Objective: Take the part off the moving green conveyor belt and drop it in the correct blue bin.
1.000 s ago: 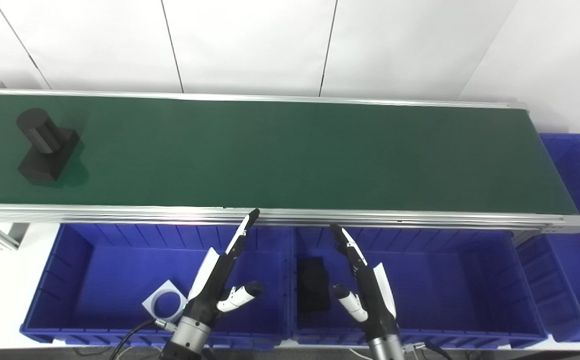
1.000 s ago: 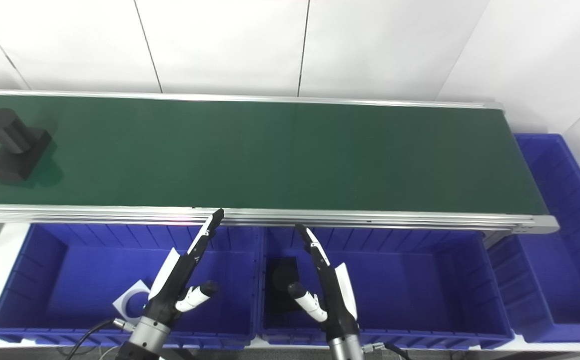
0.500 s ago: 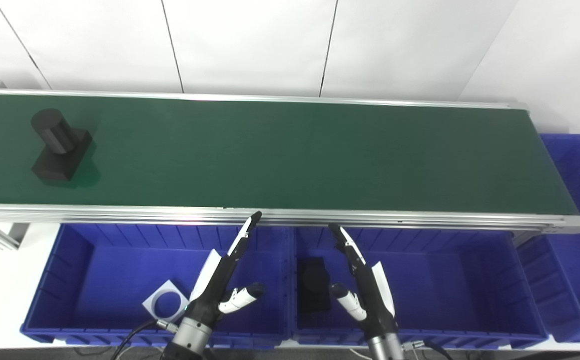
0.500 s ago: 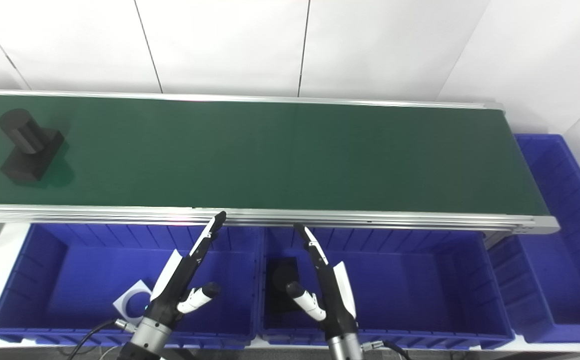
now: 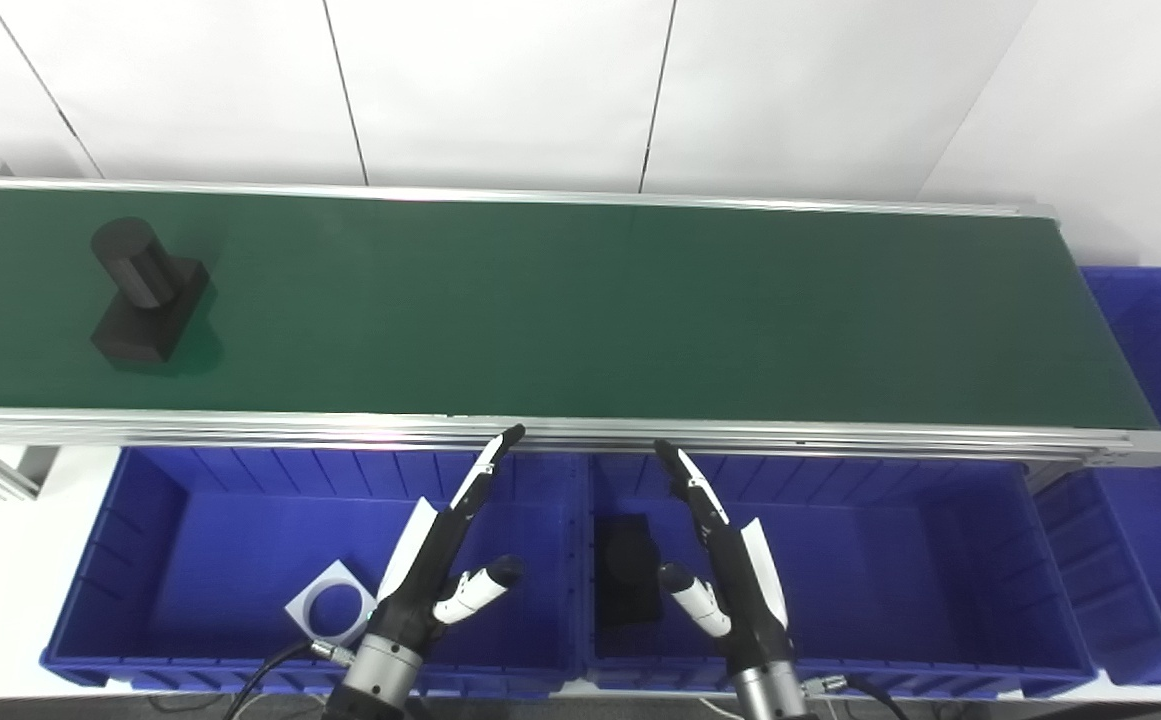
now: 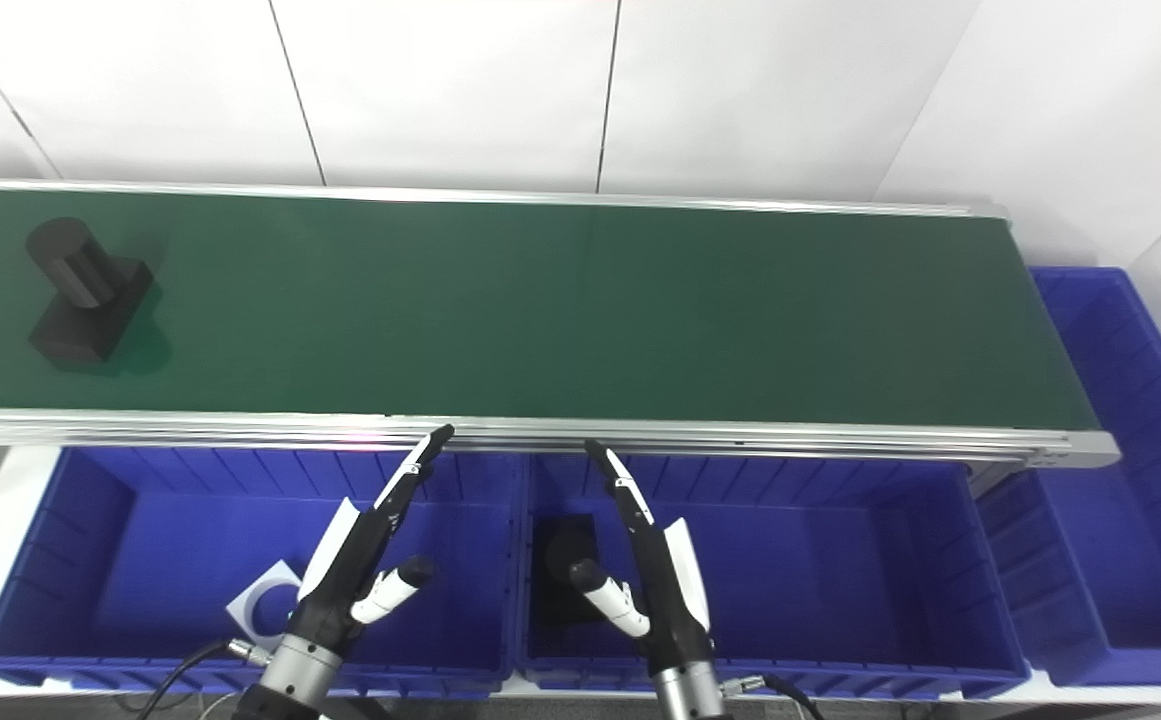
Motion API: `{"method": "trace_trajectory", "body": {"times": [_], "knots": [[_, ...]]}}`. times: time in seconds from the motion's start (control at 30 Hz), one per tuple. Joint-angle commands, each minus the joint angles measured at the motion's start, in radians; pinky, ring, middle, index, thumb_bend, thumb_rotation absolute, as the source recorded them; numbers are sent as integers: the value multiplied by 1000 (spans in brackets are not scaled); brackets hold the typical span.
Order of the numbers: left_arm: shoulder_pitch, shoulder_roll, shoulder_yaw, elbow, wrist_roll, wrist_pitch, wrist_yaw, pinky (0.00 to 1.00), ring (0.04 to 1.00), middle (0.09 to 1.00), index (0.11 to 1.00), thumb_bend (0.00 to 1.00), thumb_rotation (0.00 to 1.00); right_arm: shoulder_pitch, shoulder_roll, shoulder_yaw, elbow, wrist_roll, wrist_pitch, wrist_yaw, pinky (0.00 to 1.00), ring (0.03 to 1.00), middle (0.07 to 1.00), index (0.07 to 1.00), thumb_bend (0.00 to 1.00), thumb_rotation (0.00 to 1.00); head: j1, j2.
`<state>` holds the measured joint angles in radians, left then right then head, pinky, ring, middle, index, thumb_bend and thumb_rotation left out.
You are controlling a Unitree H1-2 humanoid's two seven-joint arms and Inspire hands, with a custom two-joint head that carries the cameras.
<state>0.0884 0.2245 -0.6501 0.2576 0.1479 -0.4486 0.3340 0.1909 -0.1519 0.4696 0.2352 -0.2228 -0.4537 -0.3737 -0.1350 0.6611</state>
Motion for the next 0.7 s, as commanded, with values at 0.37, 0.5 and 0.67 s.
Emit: {"method": "trace_trajectory", "body": {"times": [0.37,0.5,0.67], "knots": [[-28,-34,-23,47,33,-21,43,918,966,967,925,785,1000,-21,-23,16,29,10,-16,-41,950,951,934,929,904,1000,127,-123],[-40,-36,-40,68,50,-21,74,905,956,959,917,777,1000,-30,-35,30,46,18,-16,-56,945,953,937,937,899,1000,152,-149],[-52,-38,-60,90,56,-21,101,885,945,950,905,781,1000,-37,-41,39,68,45,-16,-58,968,965,950,947,899,1000,189,-174]]}}
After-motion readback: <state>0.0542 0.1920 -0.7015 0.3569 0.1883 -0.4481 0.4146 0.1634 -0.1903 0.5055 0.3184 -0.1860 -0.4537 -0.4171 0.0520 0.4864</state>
